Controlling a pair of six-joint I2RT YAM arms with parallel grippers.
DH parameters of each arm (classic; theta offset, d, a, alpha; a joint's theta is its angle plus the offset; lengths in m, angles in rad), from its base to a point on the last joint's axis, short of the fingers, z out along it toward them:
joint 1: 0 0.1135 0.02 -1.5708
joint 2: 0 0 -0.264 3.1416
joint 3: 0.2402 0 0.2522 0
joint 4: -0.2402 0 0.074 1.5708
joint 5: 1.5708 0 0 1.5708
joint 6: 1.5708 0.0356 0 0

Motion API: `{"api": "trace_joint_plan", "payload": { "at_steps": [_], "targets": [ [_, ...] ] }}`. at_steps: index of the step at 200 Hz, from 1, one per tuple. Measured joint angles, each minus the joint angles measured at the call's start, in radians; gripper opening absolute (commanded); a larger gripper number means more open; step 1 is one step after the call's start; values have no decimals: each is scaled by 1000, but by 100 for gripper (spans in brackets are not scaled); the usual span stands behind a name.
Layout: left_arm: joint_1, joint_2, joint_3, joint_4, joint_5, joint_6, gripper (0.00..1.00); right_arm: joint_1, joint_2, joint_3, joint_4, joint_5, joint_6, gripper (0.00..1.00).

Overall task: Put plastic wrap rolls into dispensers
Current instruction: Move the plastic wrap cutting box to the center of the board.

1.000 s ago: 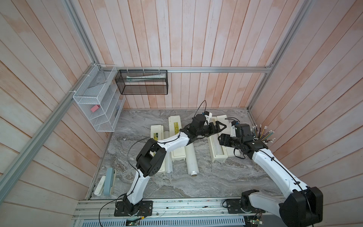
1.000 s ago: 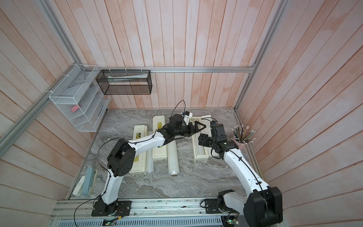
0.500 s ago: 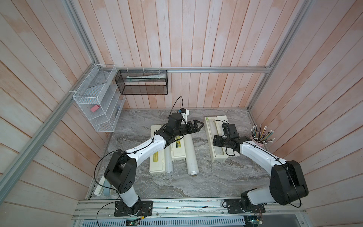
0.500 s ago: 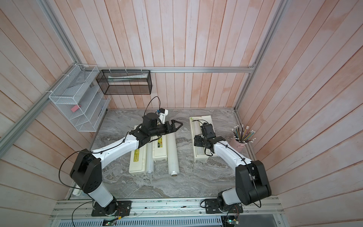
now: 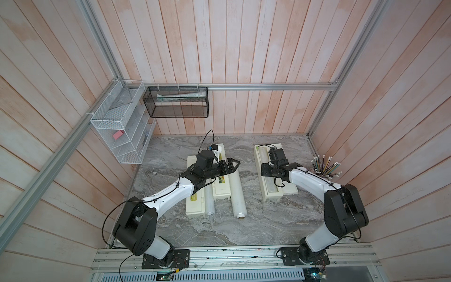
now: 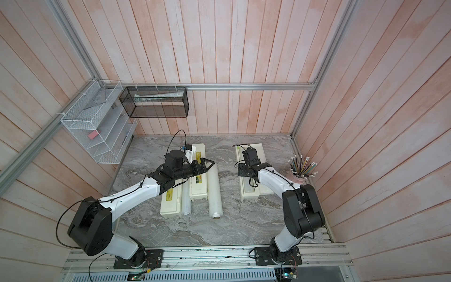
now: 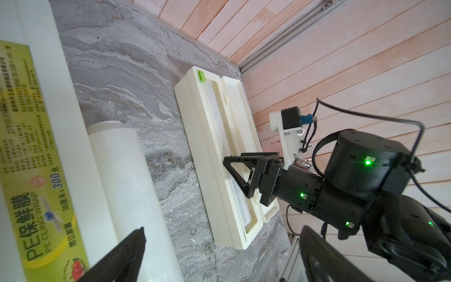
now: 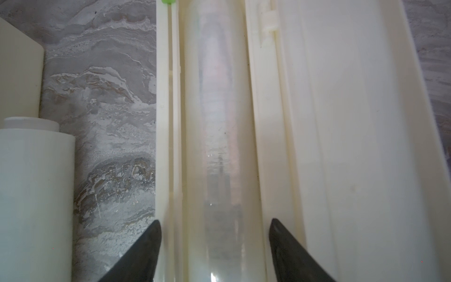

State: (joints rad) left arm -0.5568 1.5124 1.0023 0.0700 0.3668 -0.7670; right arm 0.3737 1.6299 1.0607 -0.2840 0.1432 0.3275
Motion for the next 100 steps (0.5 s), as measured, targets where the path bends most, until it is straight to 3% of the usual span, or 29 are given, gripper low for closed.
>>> {"api": "trace_joint_plan", "payload": {
  "at_steps": [100],
  "targets": [
    [14,0,-6,19,3,0,100,44,115,86,-8,105,-21,66]
  ]
}}
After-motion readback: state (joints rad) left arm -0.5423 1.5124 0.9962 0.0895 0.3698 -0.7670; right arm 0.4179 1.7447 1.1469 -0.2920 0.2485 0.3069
